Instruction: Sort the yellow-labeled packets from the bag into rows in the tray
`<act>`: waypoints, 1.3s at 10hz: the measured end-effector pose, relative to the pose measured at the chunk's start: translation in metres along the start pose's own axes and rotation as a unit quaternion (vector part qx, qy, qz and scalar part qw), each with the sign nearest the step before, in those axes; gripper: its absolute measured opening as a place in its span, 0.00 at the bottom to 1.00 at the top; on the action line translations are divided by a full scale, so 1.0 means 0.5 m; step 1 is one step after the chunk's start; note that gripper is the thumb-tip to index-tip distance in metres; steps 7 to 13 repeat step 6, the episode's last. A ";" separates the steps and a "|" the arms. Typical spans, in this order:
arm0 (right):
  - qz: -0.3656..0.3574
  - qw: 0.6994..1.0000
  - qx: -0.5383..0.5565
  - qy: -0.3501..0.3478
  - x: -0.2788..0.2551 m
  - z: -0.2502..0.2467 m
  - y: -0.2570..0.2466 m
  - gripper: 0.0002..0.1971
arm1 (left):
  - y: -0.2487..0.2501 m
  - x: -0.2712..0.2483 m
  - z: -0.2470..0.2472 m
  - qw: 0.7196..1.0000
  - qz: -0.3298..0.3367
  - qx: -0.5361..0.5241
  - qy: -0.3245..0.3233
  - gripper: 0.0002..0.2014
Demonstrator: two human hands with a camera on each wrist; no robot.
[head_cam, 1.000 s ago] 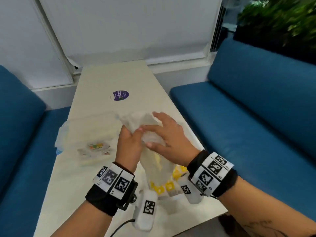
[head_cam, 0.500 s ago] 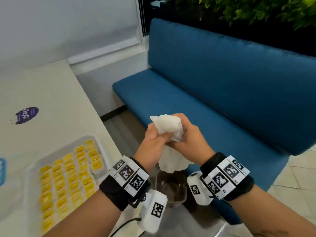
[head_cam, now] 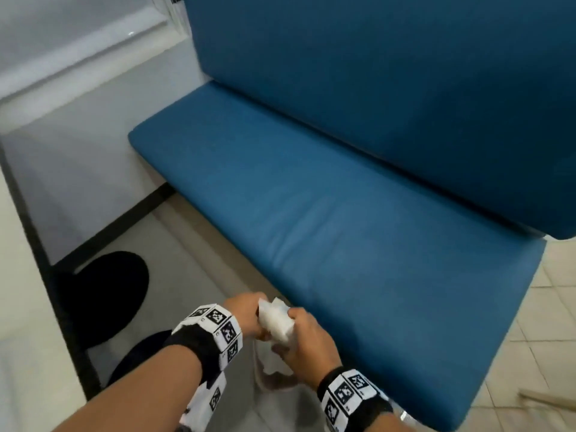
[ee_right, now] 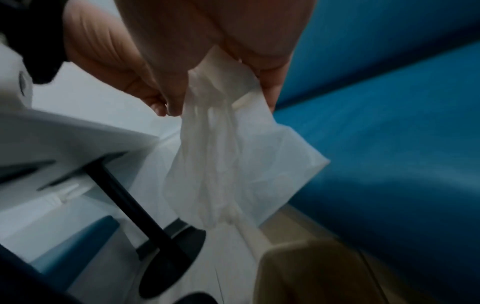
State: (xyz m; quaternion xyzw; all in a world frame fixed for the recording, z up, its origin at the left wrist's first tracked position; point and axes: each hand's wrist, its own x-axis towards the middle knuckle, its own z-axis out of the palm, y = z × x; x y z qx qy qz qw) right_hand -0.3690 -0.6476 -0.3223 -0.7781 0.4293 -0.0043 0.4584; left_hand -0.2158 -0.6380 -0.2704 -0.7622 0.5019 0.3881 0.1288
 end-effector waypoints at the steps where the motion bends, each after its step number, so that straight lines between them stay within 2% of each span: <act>1: 0.021 0.999 0.014 -0.035 0.050 0.086 0.079 0.32 | -0.022 0.080 0.061 0.995 -0.033 0.069 -0.056 0.19; 2: 0.025 0.998 0.011 -0.063 0.086 0.156 0.144 0.33 | -0.058 0.134 0.117 0.997 -0.049 0.027 -0.056 0.27; 3: 0.026 0.994 -0.003 -0.106 0.106 0.205 0.202 0.42 | -0.084 0.162 0.153 0.997 -0.062 0.015 -0.035 0.29; 4: 0.070 0.991 -0.028 -0.113 0.107 0.228 0.248 0.38 | -0.096 0.164 0.175 0.995 -0.071 0.031 -0.067 0.30; 5: 0.111 0.982 -0.014 -0.151 0.092 0.223 0.268 0.29 | -0.093 0.160 0.174 0.995 -0.068 0.029 -0.074 0.27; 6: 0.104 0.983 -0.010 -0.153 0.059 0.205 0.261 0.23 | -0.066 0.137 0.151 0.997 -0.048 0.010 -0.061 0.25; 13: 0.104 0.983 -0.010 -0.153 0.059 0.205 0.261 0.23 | -0.066 0.137 0.151 0.997 -0.048 0.010 -0.061 0.25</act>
